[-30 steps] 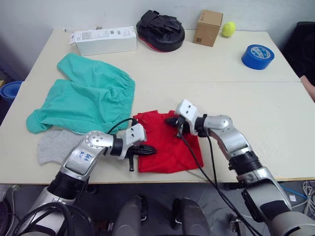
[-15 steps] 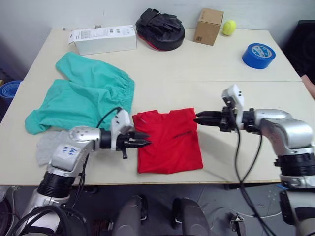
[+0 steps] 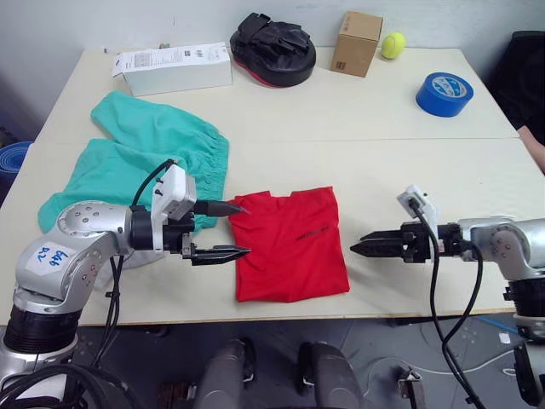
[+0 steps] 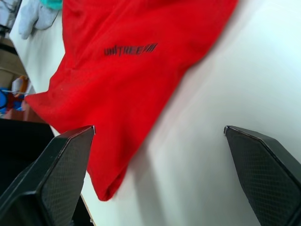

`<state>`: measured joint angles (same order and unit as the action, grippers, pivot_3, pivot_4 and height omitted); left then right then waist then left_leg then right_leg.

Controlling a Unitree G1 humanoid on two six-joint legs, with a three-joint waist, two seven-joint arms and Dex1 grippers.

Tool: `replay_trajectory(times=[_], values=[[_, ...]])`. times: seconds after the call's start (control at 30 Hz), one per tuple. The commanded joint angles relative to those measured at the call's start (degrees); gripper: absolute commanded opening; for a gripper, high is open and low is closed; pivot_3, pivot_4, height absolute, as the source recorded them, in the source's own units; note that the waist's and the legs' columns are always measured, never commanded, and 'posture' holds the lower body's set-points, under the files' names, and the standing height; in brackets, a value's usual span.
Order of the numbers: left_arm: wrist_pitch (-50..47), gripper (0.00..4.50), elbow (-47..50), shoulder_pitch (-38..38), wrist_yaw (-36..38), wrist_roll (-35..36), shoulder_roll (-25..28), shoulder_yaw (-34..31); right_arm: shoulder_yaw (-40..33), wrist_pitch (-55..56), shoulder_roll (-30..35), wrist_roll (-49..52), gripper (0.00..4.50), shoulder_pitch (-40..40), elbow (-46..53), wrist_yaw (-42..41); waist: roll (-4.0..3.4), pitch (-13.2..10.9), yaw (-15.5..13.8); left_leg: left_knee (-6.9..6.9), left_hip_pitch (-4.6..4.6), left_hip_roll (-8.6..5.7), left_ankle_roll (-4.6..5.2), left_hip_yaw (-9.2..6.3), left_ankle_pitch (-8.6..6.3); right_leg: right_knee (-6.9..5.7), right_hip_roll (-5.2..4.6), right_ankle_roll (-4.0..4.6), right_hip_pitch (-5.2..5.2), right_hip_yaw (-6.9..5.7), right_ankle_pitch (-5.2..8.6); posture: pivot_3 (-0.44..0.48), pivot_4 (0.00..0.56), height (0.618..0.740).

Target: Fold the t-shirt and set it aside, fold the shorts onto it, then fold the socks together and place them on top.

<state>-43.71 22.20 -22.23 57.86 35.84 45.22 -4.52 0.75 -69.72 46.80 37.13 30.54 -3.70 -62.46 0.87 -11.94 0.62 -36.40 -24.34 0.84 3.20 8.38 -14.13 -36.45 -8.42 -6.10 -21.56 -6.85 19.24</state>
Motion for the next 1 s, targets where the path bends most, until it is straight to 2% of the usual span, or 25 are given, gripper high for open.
replay_trajectory(times=[0.03,0.43,0.7,0.8,1.0], values=[[0.68,4.44,2.87,0.55,-1.09,0.65,0.45,-0.8,2.56,-2.54,-3.06,0.9,4.5,0.85,0.46,1.41,0.02,0.01,0.22,0.0,0.0,0.01,0.0,0.0,0.0,0.0,0.01,0.0,0.0,0.0,0.0,0.0,0.15,0.74],[1.71,4.44,2.86,-0.05,-2.33,-0.36,0.79,0.33,6.58,-6.43,-14.89,0.11,4.5,5.63,-2.26,7.0,0.15,0.09,1.46,0.24,0.2,0.16,-0.24,0.01,0.14,-0.06,0.22,0.06,0.0,0.05,-0.01,0.0,0.15,0.74],[2.2,4.44,2.5,-0.64,-2.78,-0.75,0.58,0.8,4.74,-8.02,-21.08,-0.1,4.5,7.18,-6.19,11.07,0.19,0.12,1.64,0.25,0.22,0.2,-0.27,0.03,0.13,-0.06,0.29,0.1,0.0,0.11,-0.02,0.0,0.15,0.74],[2.65,4.5,2.55,-0.32,-2.84,-1.09,0.62,1.16,4.28,-7.65,-21.66,-0.48,3.93,6.93,-7.15,11.85,0.21,0.13,1.71,0.26,0.23,0.22,-0.29,0.03,0.13,-0.06,0.31,0.11,0.0,0.11,-0.02,0.0,0.15,0.74],[2.97,4.5,2.43,-0.49,-3.01,-1.32,0.38,1.52,2.9,-7.91,-21.89,0.79,1.88,5.74,-5.78,12.52,0.21,0.13,1.25,0.32,0.2,0.21,-0.3,0.03,0.12,-0.02,0.31,0.11,-0.04,0.11,-0.02,0.0,0.15,0.74]])
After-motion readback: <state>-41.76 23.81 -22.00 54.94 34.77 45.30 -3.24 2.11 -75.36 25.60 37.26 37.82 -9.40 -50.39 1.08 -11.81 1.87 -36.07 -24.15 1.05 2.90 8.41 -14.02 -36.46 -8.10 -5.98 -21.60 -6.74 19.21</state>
